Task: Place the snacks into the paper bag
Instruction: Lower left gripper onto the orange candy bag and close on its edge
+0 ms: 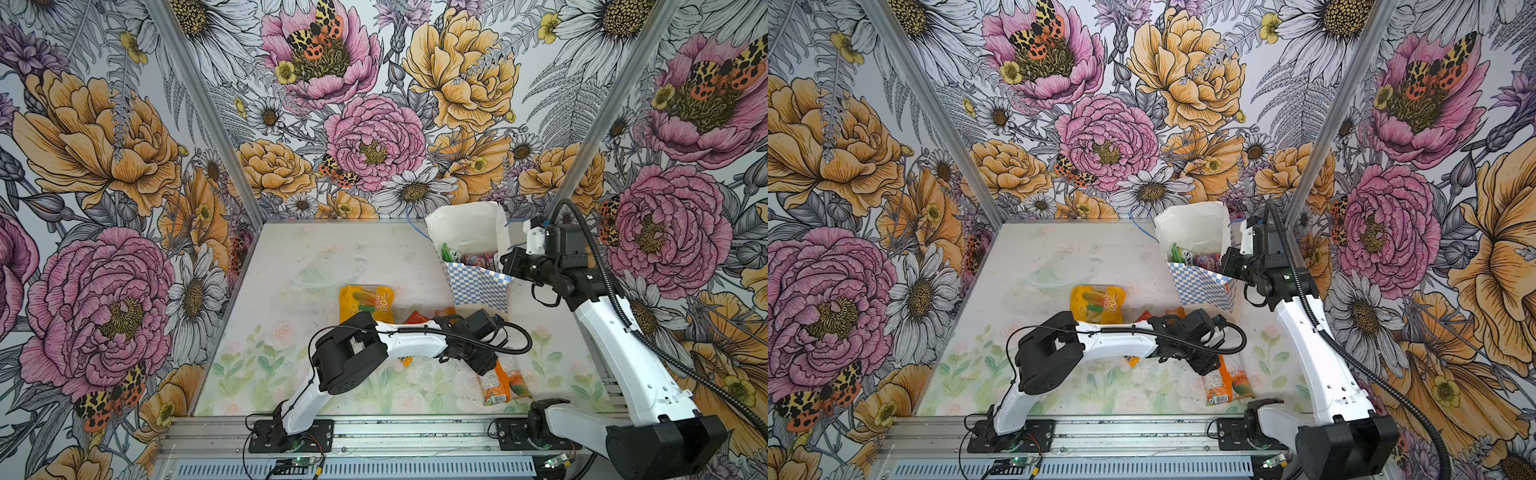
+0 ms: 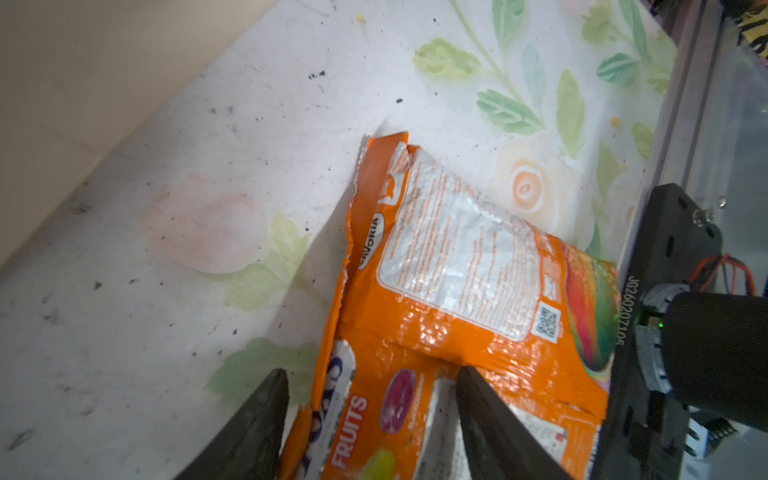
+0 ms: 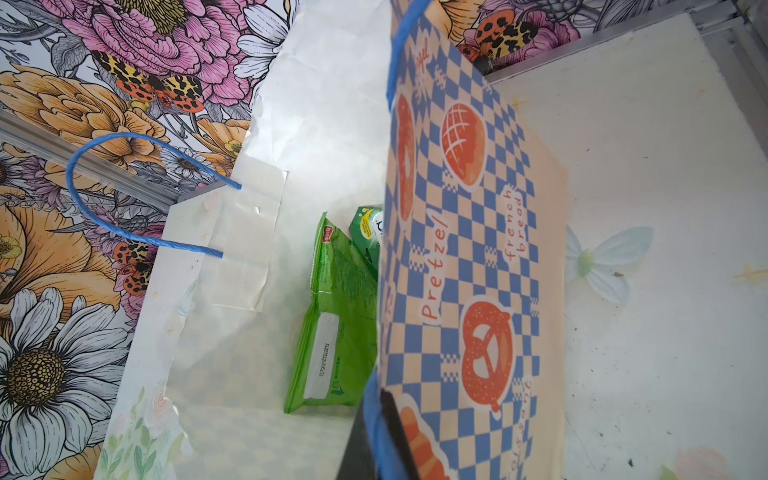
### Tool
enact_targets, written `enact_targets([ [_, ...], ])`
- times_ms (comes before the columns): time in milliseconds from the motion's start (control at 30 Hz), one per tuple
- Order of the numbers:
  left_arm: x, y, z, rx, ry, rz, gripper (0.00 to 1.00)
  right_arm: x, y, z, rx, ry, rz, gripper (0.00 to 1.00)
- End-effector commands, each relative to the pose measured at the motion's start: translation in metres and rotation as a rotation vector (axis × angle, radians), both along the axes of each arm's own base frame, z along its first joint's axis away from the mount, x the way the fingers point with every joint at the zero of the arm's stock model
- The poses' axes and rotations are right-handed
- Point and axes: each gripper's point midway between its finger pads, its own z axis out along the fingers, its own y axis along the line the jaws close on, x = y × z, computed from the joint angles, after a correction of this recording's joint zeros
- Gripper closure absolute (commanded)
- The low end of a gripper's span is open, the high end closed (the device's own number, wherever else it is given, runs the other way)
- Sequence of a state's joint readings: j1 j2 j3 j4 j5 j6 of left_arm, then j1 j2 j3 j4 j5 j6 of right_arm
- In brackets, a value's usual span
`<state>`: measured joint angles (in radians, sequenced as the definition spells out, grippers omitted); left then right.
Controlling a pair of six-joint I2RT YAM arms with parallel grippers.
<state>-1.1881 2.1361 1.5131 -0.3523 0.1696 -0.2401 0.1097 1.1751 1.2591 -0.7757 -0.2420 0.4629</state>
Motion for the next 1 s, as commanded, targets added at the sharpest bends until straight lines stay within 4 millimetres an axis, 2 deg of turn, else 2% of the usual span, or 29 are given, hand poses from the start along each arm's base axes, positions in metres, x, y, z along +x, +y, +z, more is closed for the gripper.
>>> enact_targets([
  [0,-0.004,0.008,-0.007,0.029,0.024,0.015,0.38,-0.001,0.003,0.019,0.02,-0.074,0.017,1.0],
  [167,-0.001,0.014,-0.014,0.05,0.016,0.043,0.53,-0.001,0.003,0.017,0.024,-0.07,0.017,1.0],
  [467,0.008,0.023,0.007,-0.002,-0.061,0.095,0.72,-0.002,0.002,0.016,0.018,-0.07,0.016,1.0],
  [500,0.009,0.025,0.01,-0.009,-0.07,0.103,0.75,-0.002,0.002,0.016,0.017,-0.069,0.016,1.0],
  [533,0.009,0.026,0.011,-0.02,-0.073,0.105,0.85,-0.002,0.002,0.016,0.017,-0.068,0.015,1.0],
  [600,0.009,0.028,0.015,-0.033,-0.079,0.112,0.91,-0.002,0.002,0.015,0.019,-0.065,0.017,1.0],
  [833,0.013,0.04,0.027,-0.082,-0.104,0.166,1.0,-0.001,0.001,0.014,0.018,-0.062,0.015,1.0],
  [967,0.015,0.046,0.038,-0.103,-0.126,0.189,1.0,-0.001,0.0,0.011,0.014,-0.057,0.011,1.0],
])
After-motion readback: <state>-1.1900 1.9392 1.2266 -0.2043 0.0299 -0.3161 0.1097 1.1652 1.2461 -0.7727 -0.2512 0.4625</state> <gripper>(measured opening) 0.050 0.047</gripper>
